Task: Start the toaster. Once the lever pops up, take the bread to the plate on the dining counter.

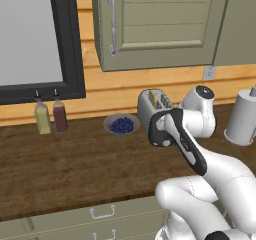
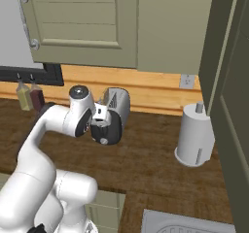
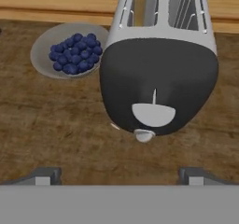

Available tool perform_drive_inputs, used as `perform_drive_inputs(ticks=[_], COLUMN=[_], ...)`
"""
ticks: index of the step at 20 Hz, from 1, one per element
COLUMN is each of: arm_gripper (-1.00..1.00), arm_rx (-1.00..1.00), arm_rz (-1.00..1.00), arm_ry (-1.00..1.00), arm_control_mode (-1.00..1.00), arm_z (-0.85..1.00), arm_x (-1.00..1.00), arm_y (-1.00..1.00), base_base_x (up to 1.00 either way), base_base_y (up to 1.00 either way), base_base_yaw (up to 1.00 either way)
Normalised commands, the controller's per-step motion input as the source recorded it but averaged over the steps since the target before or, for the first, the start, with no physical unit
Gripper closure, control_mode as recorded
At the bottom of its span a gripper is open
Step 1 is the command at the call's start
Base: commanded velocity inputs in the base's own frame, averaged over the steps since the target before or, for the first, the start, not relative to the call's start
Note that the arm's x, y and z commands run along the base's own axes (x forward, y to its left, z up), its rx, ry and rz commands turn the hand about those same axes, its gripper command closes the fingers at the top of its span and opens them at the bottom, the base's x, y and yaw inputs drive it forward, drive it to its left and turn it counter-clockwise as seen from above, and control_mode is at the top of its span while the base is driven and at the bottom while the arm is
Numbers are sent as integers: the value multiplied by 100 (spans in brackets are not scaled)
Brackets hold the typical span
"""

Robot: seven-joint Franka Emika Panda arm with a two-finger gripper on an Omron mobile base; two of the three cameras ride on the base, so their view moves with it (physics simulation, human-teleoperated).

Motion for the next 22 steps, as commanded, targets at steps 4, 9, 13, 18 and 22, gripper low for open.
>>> perform_drive_inputs(ticks=[4, 9, 13, 18, 22], arm_gripper=[-100, -100, -100, -100, -100], arm_rx=[5, 6, 4, 1, 0], arm_rz=[0, 0, 0, 0, 0], arm_ry=[0, 1, 0, 0, 0], arm_control_mode=[-100, -100, -100, -100, -100], arm_z=[-15, -5, -11, -19, -37], arm_x=[33, 47, 40, 24, 7], arm_y=[2, 5, 2, 1, 4], base_base_x=[0, 0, 0, 0, 0], base_base_y=[0, 0, 0, 0, 0], base_base_yaw=[0, 0, 0, 0, 0])
